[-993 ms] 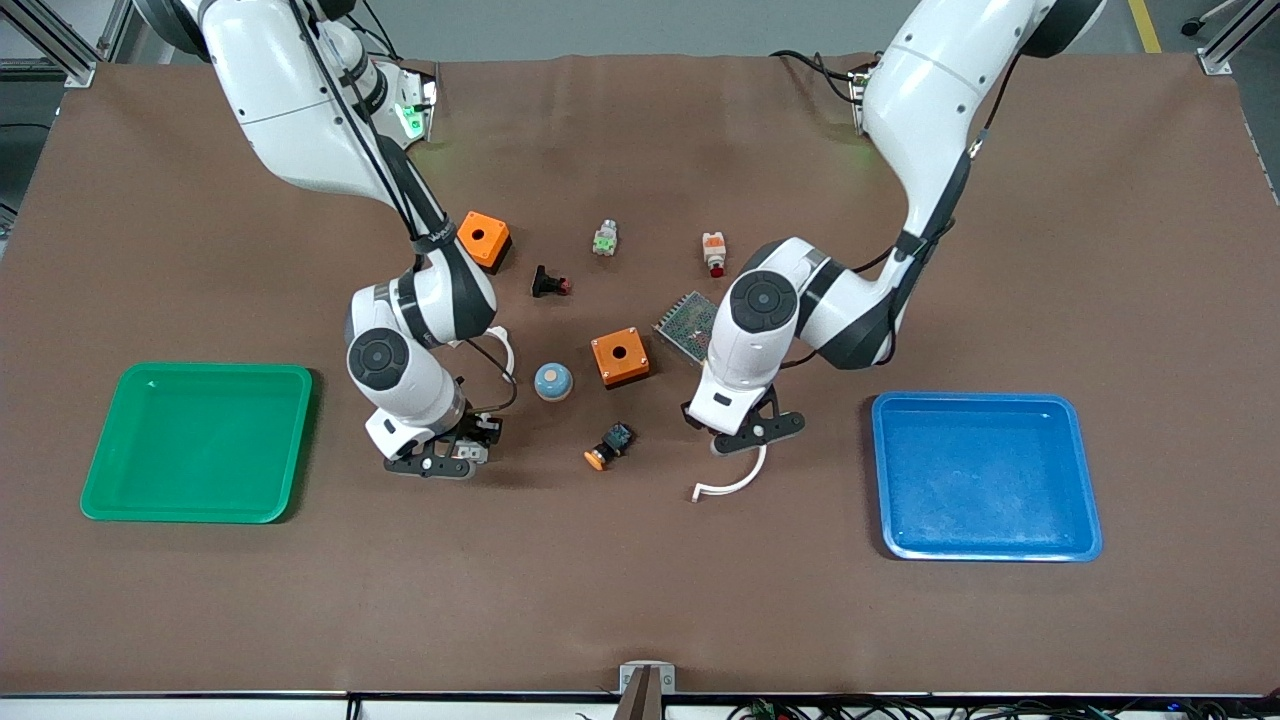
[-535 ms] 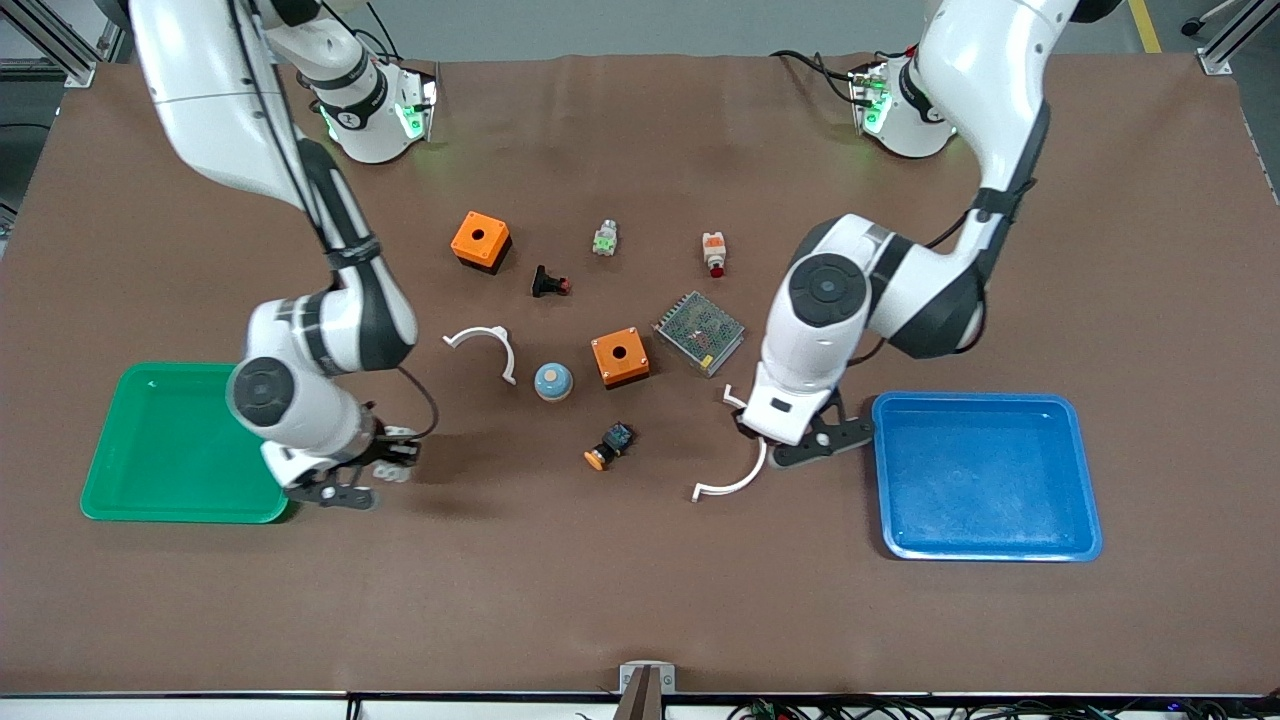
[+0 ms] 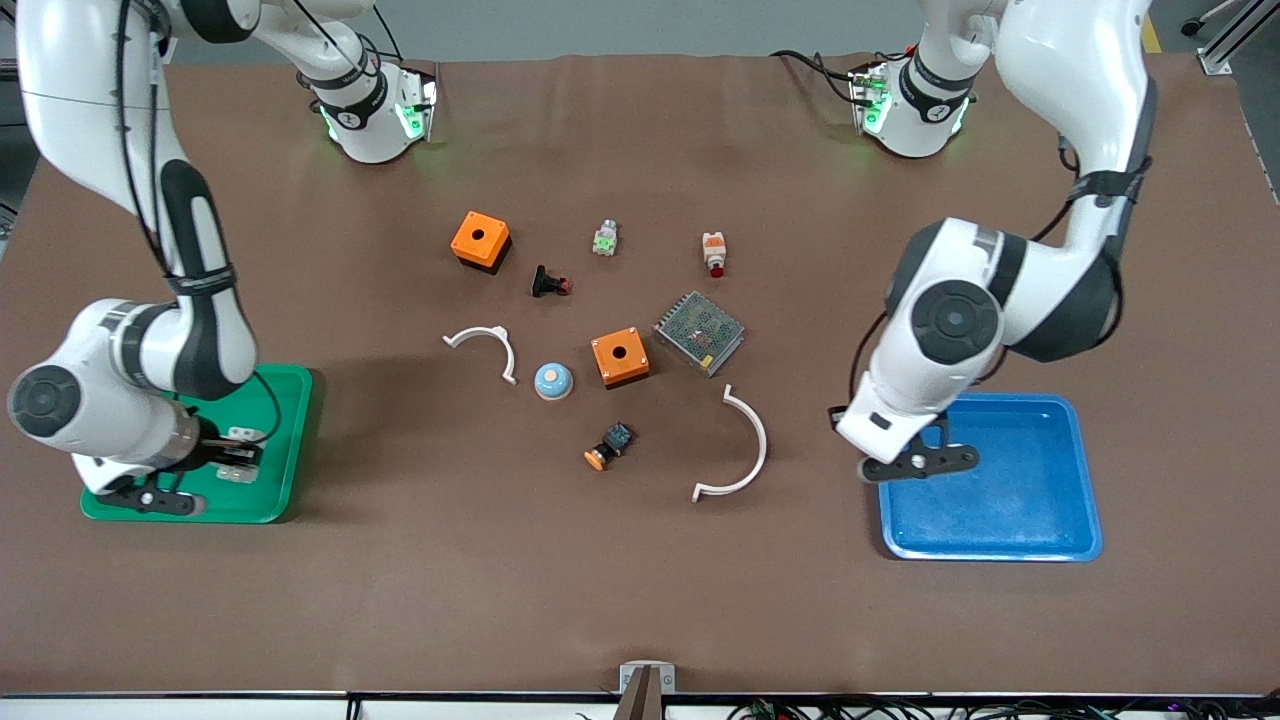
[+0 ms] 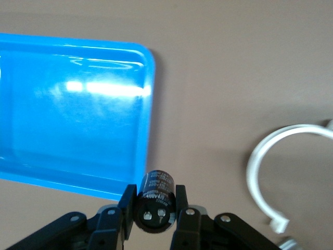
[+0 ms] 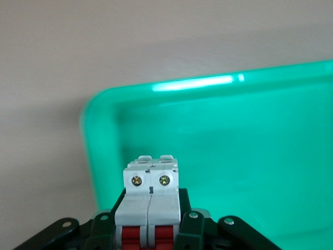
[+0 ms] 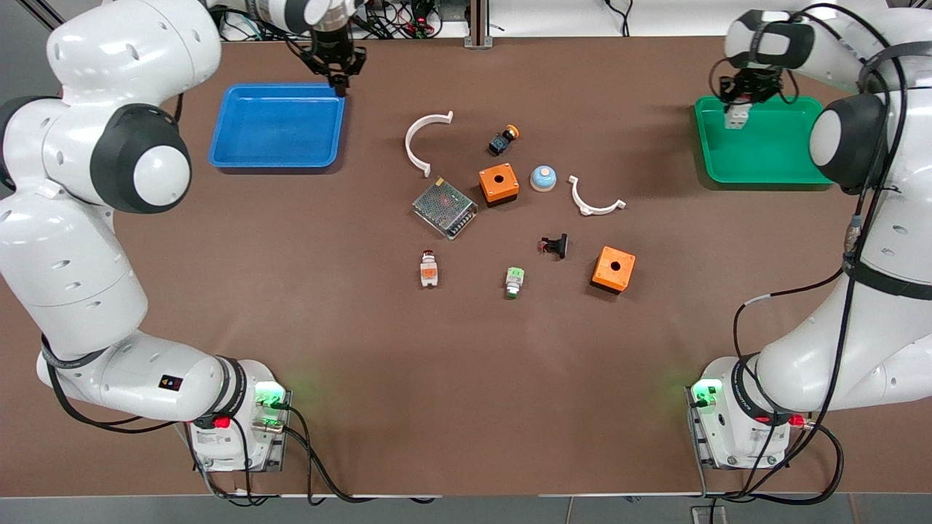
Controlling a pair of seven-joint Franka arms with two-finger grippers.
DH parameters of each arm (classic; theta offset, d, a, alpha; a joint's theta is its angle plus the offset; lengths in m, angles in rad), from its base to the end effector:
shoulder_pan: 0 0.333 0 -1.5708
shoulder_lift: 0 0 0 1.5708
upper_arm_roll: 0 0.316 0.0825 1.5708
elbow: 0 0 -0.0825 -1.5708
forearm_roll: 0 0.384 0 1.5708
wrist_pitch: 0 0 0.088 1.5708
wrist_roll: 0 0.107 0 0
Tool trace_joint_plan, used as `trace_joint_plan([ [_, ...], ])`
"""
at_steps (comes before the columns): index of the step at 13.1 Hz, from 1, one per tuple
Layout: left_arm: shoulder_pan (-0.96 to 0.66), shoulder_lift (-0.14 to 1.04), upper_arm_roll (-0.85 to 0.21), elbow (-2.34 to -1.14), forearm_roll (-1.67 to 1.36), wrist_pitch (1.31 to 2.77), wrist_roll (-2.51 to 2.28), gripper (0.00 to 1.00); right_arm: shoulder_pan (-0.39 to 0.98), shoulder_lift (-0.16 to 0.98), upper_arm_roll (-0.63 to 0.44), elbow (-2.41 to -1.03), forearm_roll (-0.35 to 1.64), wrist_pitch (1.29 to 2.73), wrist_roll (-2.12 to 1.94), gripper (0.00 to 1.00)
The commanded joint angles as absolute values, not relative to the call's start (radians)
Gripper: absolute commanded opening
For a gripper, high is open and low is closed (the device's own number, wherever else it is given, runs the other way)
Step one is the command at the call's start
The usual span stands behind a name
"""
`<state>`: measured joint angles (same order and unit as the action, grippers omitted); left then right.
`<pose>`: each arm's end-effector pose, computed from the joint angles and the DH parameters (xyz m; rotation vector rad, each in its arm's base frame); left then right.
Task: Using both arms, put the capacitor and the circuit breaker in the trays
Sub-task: 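Carry the capacitor to the blue tray while the right gripper carries the breaker, then lower the capacitor into the blue tray while the right gripper lowers the breaker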
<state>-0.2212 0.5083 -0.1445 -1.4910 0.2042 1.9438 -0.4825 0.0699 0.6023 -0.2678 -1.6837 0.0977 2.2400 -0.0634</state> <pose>0.6561 -0.2199 0.3759 -3.0131 -0.0811 -0.0056 0.6663 -0.1110 0.2581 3.0606 -0.2344 -0.0496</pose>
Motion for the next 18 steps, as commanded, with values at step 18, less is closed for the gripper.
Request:
trace_joint_plan([
  [18, 0.057, 0.552, -0.16, -1.52, 0.186, 1.959, 0.158, 0.0, -0.1, 0.583, -0.241, -1.85, 0.258, 2.47, -0.399, 0.0],
])
